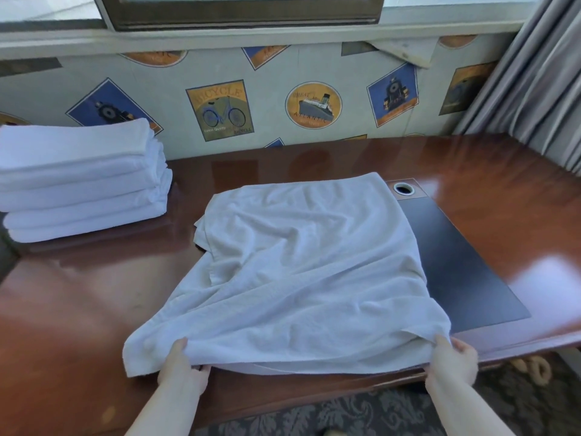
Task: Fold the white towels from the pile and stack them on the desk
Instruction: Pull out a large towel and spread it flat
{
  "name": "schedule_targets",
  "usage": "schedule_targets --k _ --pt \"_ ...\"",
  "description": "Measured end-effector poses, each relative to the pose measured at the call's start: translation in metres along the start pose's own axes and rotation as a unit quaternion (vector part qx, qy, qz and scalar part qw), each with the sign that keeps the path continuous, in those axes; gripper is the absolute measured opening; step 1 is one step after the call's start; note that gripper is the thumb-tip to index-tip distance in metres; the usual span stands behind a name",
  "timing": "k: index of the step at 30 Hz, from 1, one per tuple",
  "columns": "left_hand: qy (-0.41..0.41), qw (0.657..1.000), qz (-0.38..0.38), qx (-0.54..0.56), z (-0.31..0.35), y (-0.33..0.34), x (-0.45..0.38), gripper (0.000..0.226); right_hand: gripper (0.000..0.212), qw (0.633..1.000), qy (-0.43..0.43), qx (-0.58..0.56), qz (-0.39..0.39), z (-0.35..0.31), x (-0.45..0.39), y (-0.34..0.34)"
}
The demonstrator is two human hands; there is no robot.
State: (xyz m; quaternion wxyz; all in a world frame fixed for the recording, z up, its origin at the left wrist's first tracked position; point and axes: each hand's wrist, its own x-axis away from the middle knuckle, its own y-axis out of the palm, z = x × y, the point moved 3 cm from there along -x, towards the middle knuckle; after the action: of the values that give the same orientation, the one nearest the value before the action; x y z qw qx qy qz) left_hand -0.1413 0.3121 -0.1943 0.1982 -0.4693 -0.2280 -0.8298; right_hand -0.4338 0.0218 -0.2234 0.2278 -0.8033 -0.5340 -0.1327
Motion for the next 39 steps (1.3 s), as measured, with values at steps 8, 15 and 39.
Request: schedule_targets --k 8,15,39 --pt "0.016 0.938 -0.062 -0.34 -0.083 0.028 0.072 0.03 0.015 0.988 -0.151 0.017 -0.012 -0.023 0.027 -0.005" --pt "0.509 0.355 -0.523 -0.584 -0.209 0.079 0.164 0.048 0.026 0.904 -0.331 0.041 -0.267 -0.064 0.036 -0.036" --pt "0.277 0.409 -0.527 -0.692 -0.174 0.133 0.138 0.012 0.012 0.814 -0.413 0.18 -0.367 -0.134 0.014 0.016"
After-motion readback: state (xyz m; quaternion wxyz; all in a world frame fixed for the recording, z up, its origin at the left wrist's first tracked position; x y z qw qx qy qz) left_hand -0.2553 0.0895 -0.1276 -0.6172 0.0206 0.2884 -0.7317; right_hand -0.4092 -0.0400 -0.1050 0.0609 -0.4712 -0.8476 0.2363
